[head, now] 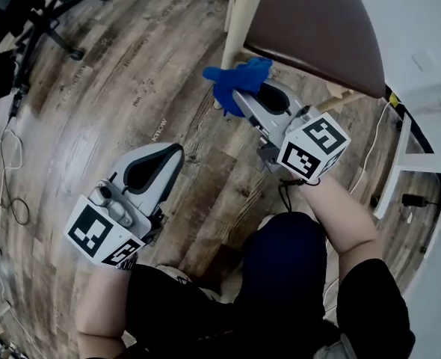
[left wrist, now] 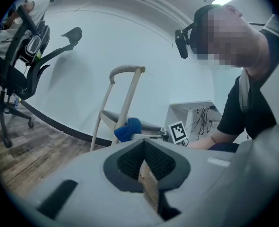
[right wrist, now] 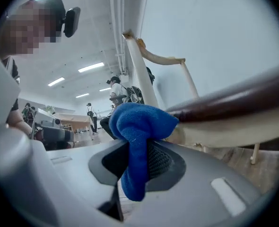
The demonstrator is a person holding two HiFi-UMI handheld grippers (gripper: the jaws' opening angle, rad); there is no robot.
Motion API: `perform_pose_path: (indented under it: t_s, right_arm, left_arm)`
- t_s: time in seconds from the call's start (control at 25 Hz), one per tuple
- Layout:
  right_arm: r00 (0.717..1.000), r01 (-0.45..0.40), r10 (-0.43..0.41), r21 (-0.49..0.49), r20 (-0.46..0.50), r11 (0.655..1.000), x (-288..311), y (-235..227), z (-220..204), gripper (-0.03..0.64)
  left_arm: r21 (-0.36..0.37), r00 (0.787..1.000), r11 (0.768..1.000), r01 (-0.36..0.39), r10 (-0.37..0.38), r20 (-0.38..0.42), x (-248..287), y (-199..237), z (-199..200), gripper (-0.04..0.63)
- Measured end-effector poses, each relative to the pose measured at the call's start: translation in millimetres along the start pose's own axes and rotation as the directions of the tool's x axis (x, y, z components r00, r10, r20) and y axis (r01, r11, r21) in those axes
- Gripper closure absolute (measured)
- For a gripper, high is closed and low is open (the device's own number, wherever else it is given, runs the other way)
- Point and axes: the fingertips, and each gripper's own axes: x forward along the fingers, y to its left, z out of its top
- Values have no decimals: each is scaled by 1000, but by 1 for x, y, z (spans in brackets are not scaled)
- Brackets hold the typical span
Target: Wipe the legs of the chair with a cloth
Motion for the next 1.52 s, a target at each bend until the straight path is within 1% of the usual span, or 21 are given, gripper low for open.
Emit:
perform_pose_path:
  t_s: [0.04,0.16,0.32,0.44,0.56,0.64,0.76,0.92,1.0,1.12,1.2,1.28,1.36,1.52]
  right_arm:
    - [1000,4,-4,-1,3,1000,0,2,5,529]
    - [1000,17,-18,53,11,998,6,-2,11,529]
    - [999,51,-51,100,0,994,5,-18,14,529]
    - [996,89,-90,113,-2,990,-19,-34,19,529]
    - [990,140,-141,91,-5,986,-55,-52,23,529]
    - [982,191,-191,77,-7,979,-85,-66,25,529]
    - [960,279,-279,62,-12,958,-128,-90,27,529]
    - [916,401,-401,58,-5,914,-174,-121,28,529]
    - [886,463,-464,66,0,884,-196,-135,30,529]
    - [831,553,-557,97,12,827,-229,-155,31,529]
    - [789,605,-614,145,16,782,-247,-169,25,529]
    - [762,631,-648,199,23,749,-257,-182,19,529]
    - [754,632,-655,223,46,742,-260,-188,18,529]
    - [769,613,-635,193,74,766,-253,-188,17,528]
  left_arm:
    - [0,1000,1000,4,-4,0,2,0,0,591]
    - [-4,1000,1000,13,-13,-1,6,-2,-1,591]
    - [-8,1000,1000,9,-9,-3,9,-3,-2,591]
    - [-12,1000,1000,5,-5,-4,12,-3,-3,591]
    - [-20,1000,1000,0,0,-2,14,-1,-4,591]
    - [-32,1000,999,0,1,6,16,-1,-3,591]
    - [-32,1000,999,8,-8,9,21,-4,-2,591]
    - [-31,1000,999,24,-24,5,26,-4,-6,591]
    - [-32,1000,999,26,-26,-3,29,-5,-8,591]
    - [-35,1000,999,29,-29,-11,30,-6,-10,591]
    - [-34,999,999,29,-29,-14,30,-6,-10,591]
    - [-32,999,999,27,-27,-18,30,-5,-11,591]
    - [-32,999,999,25,-25,-22,30,-5,-12,591]
    - [-32,999,999,27,-28,-33,33,-8,-14,591]
